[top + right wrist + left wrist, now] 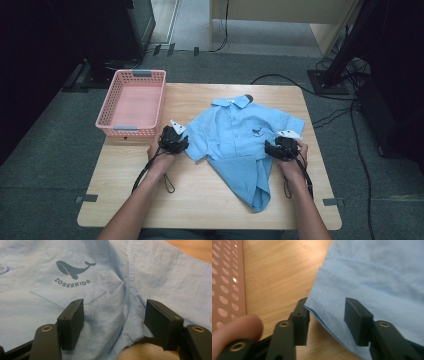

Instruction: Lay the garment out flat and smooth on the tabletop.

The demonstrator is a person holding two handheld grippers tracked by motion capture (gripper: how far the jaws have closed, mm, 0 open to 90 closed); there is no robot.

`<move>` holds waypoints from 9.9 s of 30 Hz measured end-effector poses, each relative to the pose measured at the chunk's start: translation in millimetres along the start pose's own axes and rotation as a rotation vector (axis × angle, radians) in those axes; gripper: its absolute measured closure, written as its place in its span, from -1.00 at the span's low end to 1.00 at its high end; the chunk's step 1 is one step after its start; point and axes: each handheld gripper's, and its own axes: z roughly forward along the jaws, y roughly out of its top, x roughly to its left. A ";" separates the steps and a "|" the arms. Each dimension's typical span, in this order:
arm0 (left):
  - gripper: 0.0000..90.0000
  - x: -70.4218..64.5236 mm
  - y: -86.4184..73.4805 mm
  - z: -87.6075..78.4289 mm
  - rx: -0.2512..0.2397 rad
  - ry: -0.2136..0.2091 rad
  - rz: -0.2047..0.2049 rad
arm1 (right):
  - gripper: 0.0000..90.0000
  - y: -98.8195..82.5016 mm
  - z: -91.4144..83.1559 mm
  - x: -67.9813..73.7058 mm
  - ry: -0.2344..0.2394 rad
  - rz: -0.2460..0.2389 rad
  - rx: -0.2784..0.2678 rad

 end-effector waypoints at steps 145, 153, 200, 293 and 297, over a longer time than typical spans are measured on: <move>-0.21 -17.7 3.2 34.5 -0.007 -0.167 -0.019 | 1.00 -59.5 -100.2 17.2 0.161 0.036 0.043; -0.21 -17.8 3.8 35.0 -0.006 -0.163 -0.023 | 1.00 -79.9 -117.9 -16.3 0.121 0.119 0.057; -0.21 -16.7 5.4 36.2 0.000 -0.167 -0.021 | -0.33 -18.3 -64.5 -34.9 0.126 0.033 -0.038; 0.91 -37.8 -38.3 -78.8 -0.091 -0.611 0.167 | -0.77 -22.0 -19.4 -43.2 0.021 0.069 0.047; 0.88 -31.6 -47.1 -81.1 -0.081 -0.612 0.166 | -0.77 -22.0 -19.5 -43.2 0.021 0.069 0.047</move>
